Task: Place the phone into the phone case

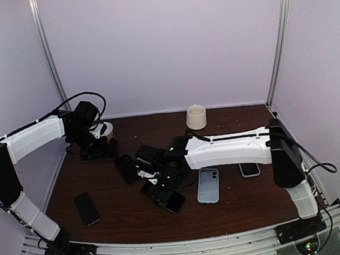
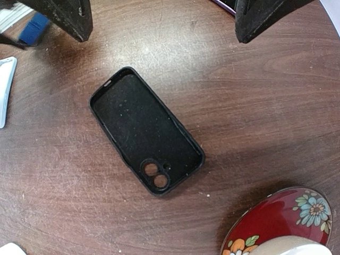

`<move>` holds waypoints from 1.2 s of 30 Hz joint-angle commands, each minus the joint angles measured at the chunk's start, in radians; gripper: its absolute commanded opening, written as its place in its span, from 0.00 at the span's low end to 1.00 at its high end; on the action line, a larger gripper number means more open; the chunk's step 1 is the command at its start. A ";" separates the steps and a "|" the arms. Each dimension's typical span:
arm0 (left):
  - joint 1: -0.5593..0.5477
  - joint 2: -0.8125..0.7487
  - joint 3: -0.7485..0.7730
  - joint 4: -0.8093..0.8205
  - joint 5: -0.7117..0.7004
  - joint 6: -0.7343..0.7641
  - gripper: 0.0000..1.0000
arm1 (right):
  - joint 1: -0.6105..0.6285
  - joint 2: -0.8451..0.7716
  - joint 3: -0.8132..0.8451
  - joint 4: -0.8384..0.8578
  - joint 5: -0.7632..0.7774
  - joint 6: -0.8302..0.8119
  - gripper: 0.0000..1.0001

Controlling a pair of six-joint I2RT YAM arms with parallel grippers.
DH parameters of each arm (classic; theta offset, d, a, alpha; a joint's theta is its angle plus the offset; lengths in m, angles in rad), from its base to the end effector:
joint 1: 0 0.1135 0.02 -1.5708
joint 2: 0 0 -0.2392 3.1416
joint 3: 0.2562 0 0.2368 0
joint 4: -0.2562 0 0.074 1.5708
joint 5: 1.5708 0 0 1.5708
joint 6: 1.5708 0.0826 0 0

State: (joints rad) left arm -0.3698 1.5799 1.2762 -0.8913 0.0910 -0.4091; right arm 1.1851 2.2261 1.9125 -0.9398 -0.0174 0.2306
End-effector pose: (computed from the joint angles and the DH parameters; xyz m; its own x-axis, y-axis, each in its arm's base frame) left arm 0.2920 -0.1212 0.1961 -0.9513 -0.0561 -0.3031 0.0138 0.9746 -0.2236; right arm 0.1684 0.4185 0.1408 -0.5602 -0.7721 -0.3001 -0.8222 0.5625 0.0874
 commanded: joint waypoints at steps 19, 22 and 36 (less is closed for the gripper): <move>-0.004 -0.051 -0.020 0.031 -0.023 0.039 0.98 | -0.135 -0.552 -0.892 0.673 0.267 0.614 0.01; -0.004 -0.048 -0.021 0.032 -0.021 0.041 0.98 | -0.160 -0.581 -0.957 0.713 0.265 0.642 0.00; -0.004 -0.044 -0.019 0.031 -0.021 0.043 0.97 | -0.258 -0.748 -1.077 0.595 0.311 0.475 0.00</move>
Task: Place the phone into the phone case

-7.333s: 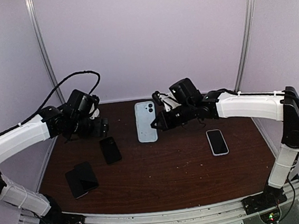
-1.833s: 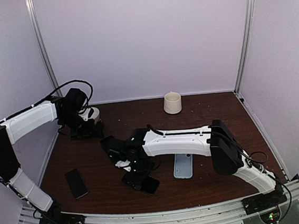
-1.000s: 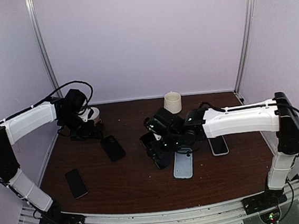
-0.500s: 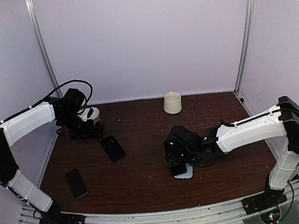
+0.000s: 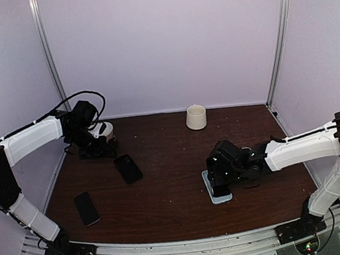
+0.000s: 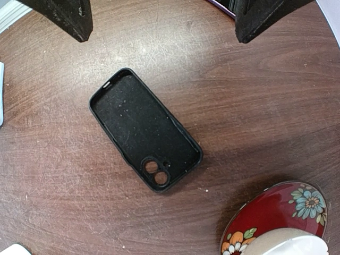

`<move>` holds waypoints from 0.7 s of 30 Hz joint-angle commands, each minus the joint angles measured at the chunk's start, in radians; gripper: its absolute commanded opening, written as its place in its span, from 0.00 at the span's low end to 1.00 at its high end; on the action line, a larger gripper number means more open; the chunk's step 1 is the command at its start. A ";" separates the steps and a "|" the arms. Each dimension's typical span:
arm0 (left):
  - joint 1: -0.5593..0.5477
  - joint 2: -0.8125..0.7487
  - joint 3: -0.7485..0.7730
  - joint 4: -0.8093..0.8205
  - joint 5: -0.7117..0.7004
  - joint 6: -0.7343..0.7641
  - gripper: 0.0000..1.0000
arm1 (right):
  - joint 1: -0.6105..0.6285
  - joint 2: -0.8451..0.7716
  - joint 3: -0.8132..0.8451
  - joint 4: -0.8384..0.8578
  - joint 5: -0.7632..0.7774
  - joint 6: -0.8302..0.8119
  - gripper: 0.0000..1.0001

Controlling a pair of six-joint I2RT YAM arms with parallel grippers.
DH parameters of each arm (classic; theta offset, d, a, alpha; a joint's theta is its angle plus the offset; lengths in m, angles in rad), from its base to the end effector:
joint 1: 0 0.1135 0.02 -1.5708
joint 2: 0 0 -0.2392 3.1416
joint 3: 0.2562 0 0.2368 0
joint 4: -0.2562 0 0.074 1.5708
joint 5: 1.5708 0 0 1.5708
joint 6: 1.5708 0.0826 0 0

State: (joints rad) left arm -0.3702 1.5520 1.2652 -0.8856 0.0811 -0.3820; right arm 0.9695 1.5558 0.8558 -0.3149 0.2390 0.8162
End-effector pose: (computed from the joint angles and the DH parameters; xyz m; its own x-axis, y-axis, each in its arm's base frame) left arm 0.2892 -0.1194 0.2013 -0.9427 -0.0327 -0.3321 0.0415 0.9760 -0.2139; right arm 0.1924 0.2459 0.1200 -0.8614 -0.0043 -0.5080 -0.1503 0.9574 0.2467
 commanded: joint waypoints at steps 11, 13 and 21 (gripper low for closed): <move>-0.004 -0.008 -0.008 0.025 -0.016 0.018 0.98 | 0.006 -0.088 0.062 -0.096 0.077 -0.266 0.00; -0.004 -0.008 -0.010 0.026 -0.018 0.018 0.98 | 0.026 -0.083 0.054 -0.093 0.097 -0.222 0.00; -0.004 0.001 -0.009 0.026 -0.011 0.018 0.98 | 0.090 -0.035 0.007 0.031 0.162 -0.147 0.00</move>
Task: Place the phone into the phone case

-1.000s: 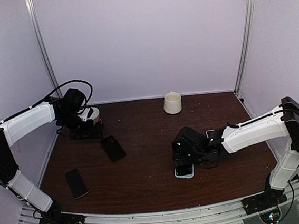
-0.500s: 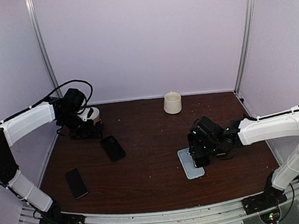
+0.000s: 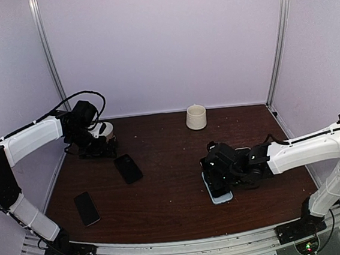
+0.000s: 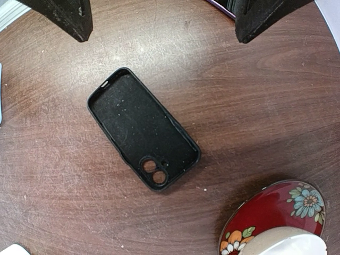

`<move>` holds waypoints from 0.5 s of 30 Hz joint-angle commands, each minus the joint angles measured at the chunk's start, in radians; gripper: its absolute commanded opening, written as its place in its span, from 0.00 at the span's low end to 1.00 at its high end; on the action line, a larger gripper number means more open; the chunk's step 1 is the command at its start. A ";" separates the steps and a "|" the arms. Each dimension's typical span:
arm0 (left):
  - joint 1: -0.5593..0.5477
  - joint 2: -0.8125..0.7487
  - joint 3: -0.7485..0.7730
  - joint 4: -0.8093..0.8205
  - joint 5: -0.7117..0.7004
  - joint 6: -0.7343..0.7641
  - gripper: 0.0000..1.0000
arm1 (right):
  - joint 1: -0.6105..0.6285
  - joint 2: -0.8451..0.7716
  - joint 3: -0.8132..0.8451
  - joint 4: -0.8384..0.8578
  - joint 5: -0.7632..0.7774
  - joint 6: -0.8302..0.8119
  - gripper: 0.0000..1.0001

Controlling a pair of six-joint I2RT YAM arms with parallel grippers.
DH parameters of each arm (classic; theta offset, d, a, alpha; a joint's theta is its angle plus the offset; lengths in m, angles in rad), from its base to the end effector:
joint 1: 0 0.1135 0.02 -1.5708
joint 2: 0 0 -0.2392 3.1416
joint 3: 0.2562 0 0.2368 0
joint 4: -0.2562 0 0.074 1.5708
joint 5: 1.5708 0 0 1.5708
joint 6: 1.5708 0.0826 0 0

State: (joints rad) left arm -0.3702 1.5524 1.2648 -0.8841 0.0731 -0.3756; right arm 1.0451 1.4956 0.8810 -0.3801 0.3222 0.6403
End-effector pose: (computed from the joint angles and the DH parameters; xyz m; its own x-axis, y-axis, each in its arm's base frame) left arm 0.2897 -0.1189 0.2011 -0.9412 -0.0272 -0.3368 0.0452 0.9777 -0.2052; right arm 0.1766 0.2522 0.1412 -0.7759 -0.2082 -0.5955 -0.3371 0.9347 0.1125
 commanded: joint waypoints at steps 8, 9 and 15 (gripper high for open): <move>-0.004 0.001 -0.007 0.024 -0.004 0.014 0.98 | 0.016 0.058 -0.044 0.125 0.058 0.060 0.00; -0.004 0.001 -0.007 0.024 -0.003 0.014 0.98 | 0.016 0.060 -0.047 0.117 0.054 0.071 0.00; -0.004 0.001 -0.007 0.024 0.005 0.014 0.98 | 0.020 0.062 -0.043 0.049 0.065 0.103 0.00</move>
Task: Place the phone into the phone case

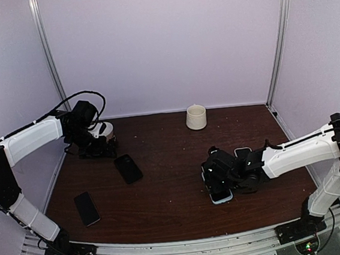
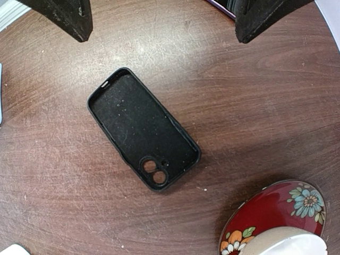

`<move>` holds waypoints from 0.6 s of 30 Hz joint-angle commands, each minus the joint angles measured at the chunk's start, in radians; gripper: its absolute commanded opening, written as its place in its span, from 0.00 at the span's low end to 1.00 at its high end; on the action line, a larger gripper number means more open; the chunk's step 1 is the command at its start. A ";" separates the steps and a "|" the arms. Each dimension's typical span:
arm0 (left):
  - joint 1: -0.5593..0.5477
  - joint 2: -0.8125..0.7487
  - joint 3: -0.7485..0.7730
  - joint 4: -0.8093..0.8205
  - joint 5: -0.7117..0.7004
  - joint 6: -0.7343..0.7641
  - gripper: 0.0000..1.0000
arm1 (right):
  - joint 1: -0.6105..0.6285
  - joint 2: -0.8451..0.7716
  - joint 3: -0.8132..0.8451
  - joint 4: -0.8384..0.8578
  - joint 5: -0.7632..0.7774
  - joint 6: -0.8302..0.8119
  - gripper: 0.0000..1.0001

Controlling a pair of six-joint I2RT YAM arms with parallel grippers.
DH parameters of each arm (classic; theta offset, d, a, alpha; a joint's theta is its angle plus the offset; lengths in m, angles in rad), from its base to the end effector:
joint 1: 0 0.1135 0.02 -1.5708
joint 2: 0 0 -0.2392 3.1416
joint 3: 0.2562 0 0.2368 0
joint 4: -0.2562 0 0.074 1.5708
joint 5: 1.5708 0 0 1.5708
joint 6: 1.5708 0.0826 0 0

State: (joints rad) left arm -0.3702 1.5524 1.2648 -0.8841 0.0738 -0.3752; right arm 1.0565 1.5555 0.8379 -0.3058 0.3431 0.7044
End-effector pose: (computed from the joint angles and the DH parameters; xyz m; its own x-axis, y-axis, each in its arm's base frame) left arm 0.2896 -0.1189 0.2011 -0.9412 -0.0267 -0.3367 0.0458 0.9776 -0.2056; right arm 0.1754 0.2539 0.1176 -0.7952 -0.1678 -0.5826 -0.2871 0.9506 0.1182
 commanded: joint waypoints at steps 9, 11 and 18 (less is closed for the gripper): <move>-0.004 0.000 -0.008 0.024 0.002 0.013 0.98 | 0.018 0.027 0.020 -0.075 0.059 0.037 0.00; -0.004 -0.001 -0.007 0.024 0.000 0.013 0.97 | 0.024 0.036 0.021 -0.081 0.061 0.041 0.00; -0.004 0.000 -0.009 0.024 -0.002 0.014 0.98 | 0.026 0.089 0.031 -0.109 0.021 0.103 0.00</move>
State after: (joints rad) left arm -0.3702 1.5524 1.2648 -0.8841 0.0738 -0.3748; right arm 1.0710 1.6077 0.8520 -0.3519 0.3752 0.7574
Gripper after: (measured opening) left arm 0.976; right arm 0.738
